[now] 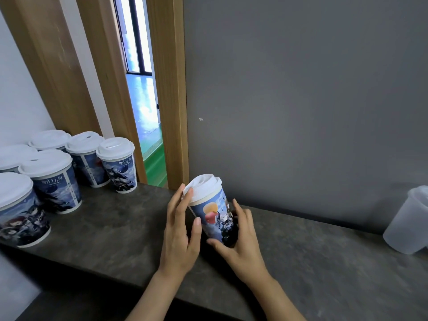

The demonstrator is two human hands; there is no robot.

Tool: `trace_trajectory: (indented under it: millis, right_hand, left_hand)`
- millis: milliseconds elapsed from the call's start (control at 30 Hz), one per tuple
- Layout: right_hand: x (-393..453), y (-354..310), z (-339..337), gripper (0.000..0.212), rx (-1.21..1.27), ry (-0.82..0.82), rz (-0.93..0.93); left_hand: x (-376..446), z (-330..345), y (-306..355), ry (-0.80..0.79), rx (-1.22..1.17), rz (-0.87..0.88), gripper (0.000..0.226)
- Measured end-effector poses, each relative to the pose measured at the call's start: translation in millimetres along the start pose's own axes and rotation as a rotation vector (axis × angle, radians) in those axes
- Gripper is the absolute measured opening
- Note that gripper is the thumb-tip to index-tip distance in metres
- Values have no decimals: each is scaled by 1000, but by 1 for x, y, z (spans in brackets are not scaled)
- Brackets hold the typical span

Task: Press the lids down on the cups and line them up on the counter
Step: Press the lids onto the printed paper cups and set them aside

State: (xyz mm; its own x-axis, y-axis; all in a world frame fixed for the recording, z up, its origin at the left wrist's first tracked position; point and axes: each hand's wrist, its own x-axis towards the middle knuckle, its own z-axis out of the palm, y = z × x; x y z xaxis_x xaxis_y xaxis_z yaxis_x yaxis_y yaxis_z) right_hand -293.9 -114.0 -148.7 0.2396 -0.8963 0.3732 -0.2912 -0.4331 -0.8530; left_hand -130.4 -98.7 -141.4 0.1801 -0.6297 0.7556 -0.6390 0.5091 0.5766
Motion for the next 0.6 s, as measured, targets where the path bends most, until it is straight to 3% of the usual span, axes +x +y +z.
trace_trajectory:
  millis: [333,533,600]
  right_hand:
    - [0,-3,-1,79,32,-181,42]
    - [1,-3,-3,100,-21,-47,76]
    - [2,-1,-3,93,-43,-28,65]
  left_hand:
    - [0,-1,2,21,-82,-48,53]
    - [0,-1,-1,59,26,-49,46]
    - [0,-2,0,50,25,-14,45]
